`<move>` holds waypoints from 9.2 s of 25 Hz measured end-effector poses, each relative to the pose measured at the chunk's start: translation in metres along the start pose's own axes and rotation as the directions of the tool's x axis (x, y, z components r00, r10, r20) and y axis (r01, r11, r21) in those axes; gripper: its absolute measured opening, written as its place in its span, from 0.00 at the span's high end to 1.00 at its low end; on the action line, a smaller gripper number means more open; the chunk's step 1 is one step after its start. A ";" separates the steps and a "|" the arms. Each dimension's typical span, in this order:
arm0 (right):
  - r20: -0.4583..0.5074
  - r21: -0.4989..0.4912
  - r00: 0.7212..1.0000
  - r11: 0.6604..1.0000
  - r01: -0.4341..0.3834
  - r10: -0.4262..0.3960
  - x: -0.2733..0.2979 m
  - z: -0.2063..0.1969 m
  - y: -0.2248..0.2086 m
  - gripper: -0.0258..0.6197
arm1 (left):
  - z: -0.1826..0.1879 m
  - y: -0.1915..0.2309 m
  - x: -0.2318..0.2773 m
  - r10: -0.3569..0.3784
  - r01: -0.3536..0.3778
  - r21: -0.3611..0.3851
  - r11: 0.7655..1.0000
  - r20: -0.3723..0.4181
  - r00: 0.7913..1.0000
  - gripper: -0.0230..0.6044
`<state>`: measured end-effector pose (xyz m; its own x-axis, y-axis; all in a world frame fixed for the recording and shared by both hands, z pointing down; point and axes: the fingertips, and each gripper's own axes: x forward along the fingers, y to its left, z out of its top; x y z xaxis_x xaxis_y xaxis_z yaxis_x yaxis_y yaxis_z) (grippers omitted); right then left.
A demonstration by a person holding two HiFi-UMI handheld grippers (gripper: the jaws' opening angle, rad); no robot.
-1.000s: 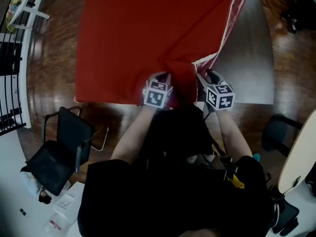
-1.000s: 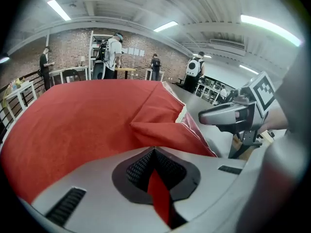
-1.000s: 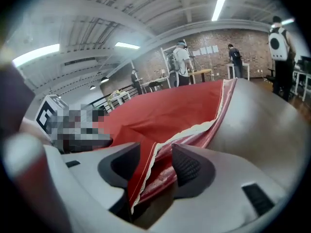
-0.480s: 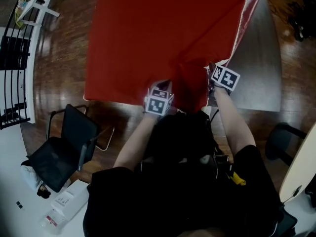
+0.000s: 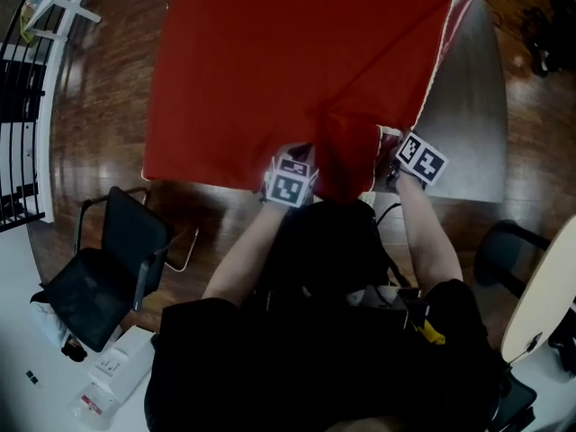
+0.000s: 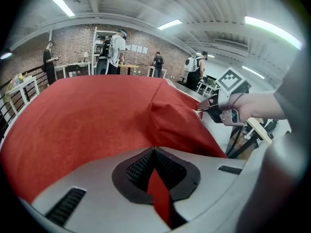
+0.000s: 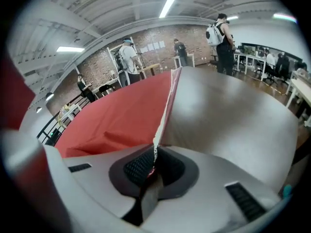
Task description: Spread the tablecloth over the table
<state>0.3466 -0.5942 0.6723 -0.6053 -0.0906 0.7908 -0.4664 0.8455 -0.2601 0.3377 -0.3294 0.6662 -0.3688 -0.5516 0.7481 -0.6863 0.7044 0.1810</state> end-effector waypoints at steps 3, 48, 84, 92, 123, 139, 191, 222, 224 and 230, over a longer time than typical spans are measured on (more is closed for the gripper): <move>0.063 0.009 0.996 0.998 0.060 -0.061 -0.031 0.001 -0.036 0.93 | 0.001 -0.009 0.011 -0.019 0.021 0.059 0.998 -0.036 0.999 0.97; 0.081 0.004 0.946 0.949 0.314 -0.313 -0.155 -0.020 -0.452 0.91 | 0.081 -0.334 0.122 -0.255 0.318 0.426 0.847 -0.200 0.946 0.97; 0.119 -0.133 0.971 0.966 0.220 -0.205 -0.137 -0.027 -0.434 0.95 | 0.100 -0.338 0.141 -0.260 0.309 0.351 0.884 -0.180 0.949 0.97; 0.183 -0.120 0.971 0.976 0.179 -0.155 -0.153 -0.013 -0.413 0.95 | 0.098 -0.346 0.144 -0.282 0.328 0.370 0.869 -0.174 0.943 0.97; 0.274 -0.391 0.727 0.764 -0.514 0.630 -0.161 0.088 0.088 0.95 | 0.115 0.045 -0.219 0.308 -0.180 -0.262 0.948 0.618 0.723 0.97; -0.055 -0.339 0.252 0.219 -0.915 0.966 -0.178 0.006 0.364 0.95 | -0.038 0.134 -0.429 0.834 -0.483 -0.685 0.546 0.499 0.234 0.97; -0.478 -0.541 -0.126 -0.404 -0.737 0.869 -0.138 -0.310 1.316 0.95 | -0.160 0.845 -0.729 0.895 -0.649 -0.673 0.355 0.445 0.029 0.97; 0.675 -0.487 0.607 0.871 -0.061 0.420 0.228 0.210 1.393 0.95 | 0.402 1.266 -0.329 -0.393 0.160 0.372 0.914 0.723 0.568 0.97; 0.725 -0.413 0.603 0.911 -0.006 0.333 0.220 0.233 1.350 0.95 | 0.425 1.233 -0.307 -0.477 0.213 0.438 0.874 0.681 0.556 0.97; 0.835 -0.169 0.548 0.971 0.170 0.049 0.160 0.231 1.214 0.96 | 0.458 1.107 -0.265 -0.664 0.363 0.561 0.744 0.562 0.493 0.97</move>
<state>-0.4655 0.2967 0.3555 -0.8932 -0.4476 -0.0420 -0.4470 0.8942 -0.0246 -0.6110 0.3920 0.3764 -0.0784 -0.9908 -0.1103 -0.9961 0.0735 0.0478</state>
